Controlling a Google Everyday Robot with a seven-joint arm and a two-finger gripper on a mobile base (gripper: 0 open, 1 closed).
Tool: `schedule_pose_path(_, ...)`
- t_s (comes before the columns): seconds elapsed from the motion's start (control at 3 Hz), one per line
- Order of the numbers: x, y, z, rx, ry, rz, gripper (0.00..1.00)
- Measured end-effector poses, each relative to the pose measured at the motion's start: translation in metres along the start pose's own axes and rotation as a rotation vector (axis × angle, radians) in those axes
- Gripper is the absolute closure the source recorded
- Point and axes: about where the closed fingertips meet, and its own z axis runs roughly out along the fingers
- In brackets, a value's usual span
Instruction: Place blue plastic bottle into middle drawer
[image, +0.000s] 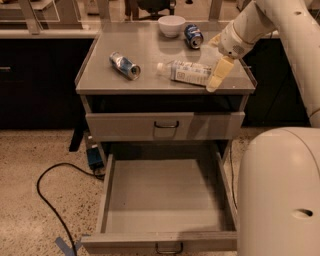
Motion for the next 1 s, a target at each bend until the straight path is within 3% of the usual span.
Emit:
schedule_pose_path(0.67, -0.012, 0.0, 0.032, -0.073, -0.083, 0.006, 0.0)
schedule_pose_path(1.0, -0.019, 0.0, 0.048, -0.103, -0.092, 0.008, 0.0)
